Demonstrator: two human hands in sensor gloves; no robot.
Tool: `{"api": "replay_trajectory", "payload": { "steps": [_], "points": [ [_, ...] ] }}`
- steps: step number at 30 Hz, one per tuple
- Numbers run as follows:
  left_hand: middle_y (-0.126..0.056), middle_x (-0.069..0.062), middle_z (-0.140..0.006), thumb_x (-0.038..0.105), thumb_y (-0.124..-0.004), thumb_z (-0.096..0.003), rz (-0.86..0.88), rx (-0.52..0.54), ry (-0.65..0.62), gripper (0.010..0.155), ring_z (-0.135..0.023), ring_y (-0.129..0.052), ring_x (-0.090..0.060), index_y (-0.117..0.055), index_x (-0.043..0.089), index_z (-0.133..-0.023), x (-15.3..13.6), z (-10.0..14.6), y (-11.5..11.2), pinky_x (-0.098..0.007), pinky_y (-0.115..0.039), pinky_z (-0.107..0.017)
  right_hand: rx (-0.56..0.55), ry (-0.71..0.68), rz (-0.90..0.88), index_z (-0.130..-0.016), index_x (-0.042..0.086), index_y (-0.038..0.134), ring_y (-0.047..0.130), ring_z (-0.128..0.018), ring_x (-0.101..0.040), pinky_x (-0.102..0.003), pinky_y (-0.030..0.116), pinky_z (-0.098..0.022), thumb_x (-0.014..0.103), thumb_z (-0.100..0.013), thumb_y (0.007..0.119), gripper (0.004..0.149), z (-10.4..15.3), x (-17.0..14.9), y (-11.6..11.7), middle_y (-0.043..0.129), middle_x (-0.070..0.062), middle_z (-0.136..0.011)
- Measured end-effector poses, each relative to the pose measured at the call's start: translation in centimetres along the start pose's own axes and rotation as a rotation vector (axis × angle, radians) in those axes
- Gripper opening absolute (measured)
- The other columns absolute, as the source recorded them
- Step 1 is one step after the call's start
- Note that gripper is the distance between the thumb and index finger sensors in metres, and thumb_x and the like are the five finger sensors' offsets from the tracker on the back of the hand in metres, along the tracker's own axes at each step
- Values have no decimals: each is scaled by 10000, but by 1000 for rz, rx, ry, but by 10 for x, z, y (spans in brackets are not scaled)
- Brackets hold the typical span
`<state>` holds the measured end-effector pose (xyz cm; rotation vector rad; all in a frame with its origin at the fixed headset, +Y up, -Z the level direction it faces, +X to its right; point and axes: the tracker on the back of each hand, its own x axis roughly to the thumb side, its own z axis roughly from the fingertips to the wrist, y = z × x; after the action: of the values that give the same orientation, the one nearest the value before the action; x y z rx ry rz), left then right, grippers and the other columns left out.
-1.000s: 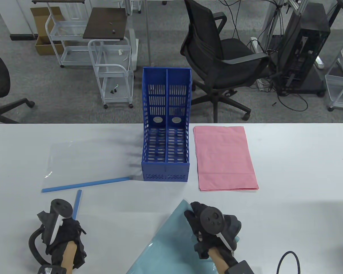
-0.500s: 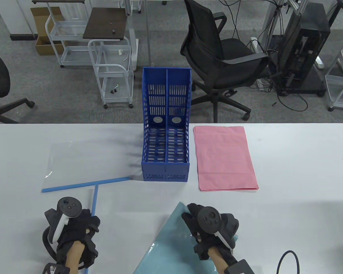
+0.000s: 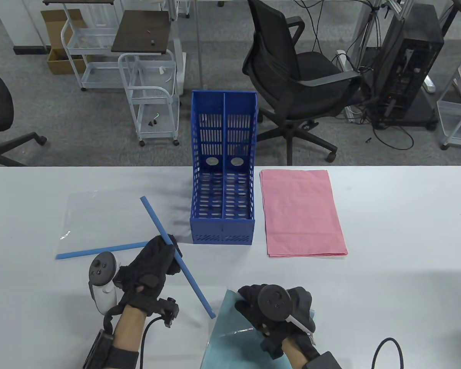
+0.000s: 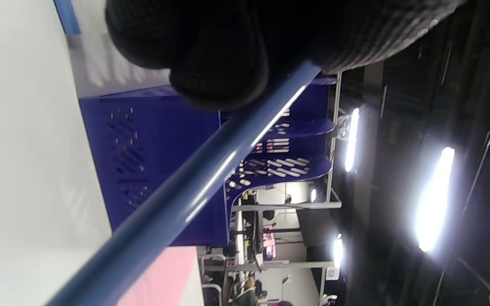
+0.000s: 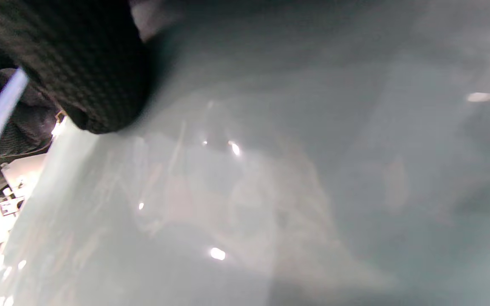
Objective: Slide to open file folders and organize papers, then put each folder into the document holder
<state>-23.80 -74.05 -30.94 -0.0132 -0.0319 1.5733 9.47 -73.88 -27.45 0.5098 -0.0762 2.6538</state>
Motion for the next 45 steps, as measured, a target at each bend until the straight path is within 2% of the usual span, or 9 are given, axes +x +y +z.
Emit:
{"api": "replay_trajectory", "payload": {
  "steps": [4,8,13,19,27,32,37,42,45],
  "points": [
    [-944,-8,-775,453,-811,-455,58,82,-3,477,-444,-1065,-137,-841,274,-896,-3,4,13,-376,-913,-433,42,-57,-19,-674,263,930,1002,-357,-176,-410,872,-449,456,-298,904,423,0,7,4,1039,32,-509],
    [-932,-9,-789,452,-794,-464,117,109,27,481,-461,-1064,-134,-824,270,-907,-8,4,20,-377,-912,-441,60,-94,-17,-676,263,928,1003,-359,-176,-411,872,-449,456,-299,903,424,1,13,7,1040,31,-509],
    [-936,-18,-779,448,-796,-463,180,107,51,481,-450,-1068,-136,-827,259,-904,-11,5,23,-378,-917,-430,65,-124,-12,-674,261,930,1004,-357,-177,-412,873,-448,455,-299,903,422,3,19,8,1040,30,-509],
    [-937,-20,-779,447,-798,-464,175,81,68,480,-451,-1070,-136,-829,258,-905,-12,4,22,-378,-919,-428,66,-137,-6,-674,260,930,1004,-357,-178,-414,873,-447,455,-301,902,422,4,22,9,1040,30,-508],
    [-938,-29,-770,444,-802,-464,60,42,7,478,-448,-1069,-148,-836,253,-901,2,6,12,-390,-914,-423,107,-133,84,-671,247,935,1008,-339,-176,-412,880,-429,456,-303,900,425,4,27,12,1044,25,-494],
    [-948,-39,-747,436,-809,-452,-131,113,-76,476,-430,-1074,-155,-855,247,-886,26,14,5,-396,-917,-409,110,-133,121,-666,245,940,1009,-329,-170,-410,884,-421,459,-302,902,424,5,30,12,1046,25,-484],
    [-959,-46,-741,435,-814,-454,-204,59,-56,476,-422,-1087,-162,-863,239,-885,31,16,-5,-397,-926,-398,129,-156,157,-663,246,942,1009,-324,-170,-409,885,-417,460,-302,902,422,7,39,13,1046,25,-480],
    [-976,-34,-726,446,-821,-449,-356,-87,-20,476,-401,-1100,-150,-881,247,-876,29,14,-29,-379,-944,-385,161,-213,136,-665,248,940,1008,-328,-169,-410,884,-421,458,-311,890,413,9,49,16,1046,26,-481],
    [-989,-32,-714,450,-828,-444,-446,-233,28,473,-386,-1107,-139,-895,251,-868,18,13,-57,-367,-954,-378,143,-199,118,-660,249,942,1008,-315,-162,-403,889,-412,460,-316,879,409,9,48,15,1047,30,-469]
  ]
}}
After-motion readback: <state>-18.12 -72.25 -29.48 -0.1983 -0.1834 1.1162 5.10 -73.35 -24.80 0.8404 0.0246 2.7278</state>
